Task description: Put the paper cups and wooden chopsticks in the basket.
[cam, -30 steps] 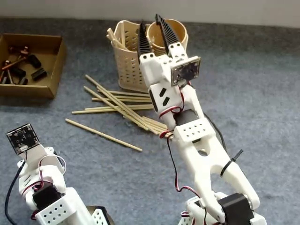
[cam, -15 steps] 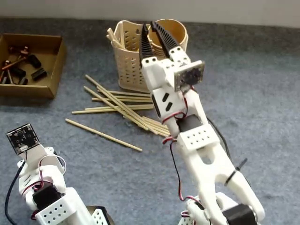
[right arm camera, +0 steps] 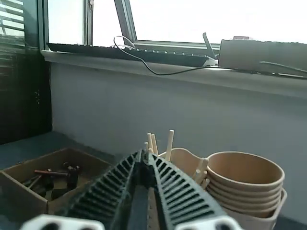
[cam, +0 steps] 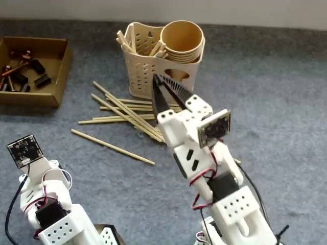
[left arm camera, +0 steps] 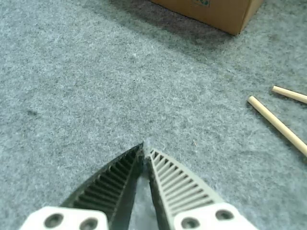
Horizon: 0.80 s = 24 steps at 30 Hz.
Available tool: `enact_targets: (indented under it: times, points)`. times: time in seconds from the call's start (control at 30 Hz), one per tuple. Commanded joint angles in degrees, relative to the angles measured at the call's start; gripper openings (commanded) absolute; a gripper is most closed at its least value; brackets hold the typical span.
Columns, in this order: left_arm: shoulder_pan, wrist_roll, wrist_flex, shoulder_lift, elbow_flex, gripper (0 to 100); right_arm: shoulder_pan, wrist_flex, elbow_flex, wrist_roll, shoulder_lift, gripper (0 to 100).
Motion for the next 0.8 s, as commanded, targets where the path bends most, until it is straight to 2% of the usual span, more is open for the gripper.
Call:
enact_targets:
  times: [0.0,0.43,0.77]
  points:
    - [-0.75,-0.35,0.18,-0.04,1.1,0,-0.04,6.11,3.56,-0.09,-8.84,0.5]
    - [-0.75,-0.35,0.18,0.04,1.1,0,8.66,27.38,20.62,-0.44,-38.99,0.6]
    - [-0.75,-0.35,0.18,0.04,1.1,0,17.89,38.81,22.46,-0.44,-38.81,0.6]
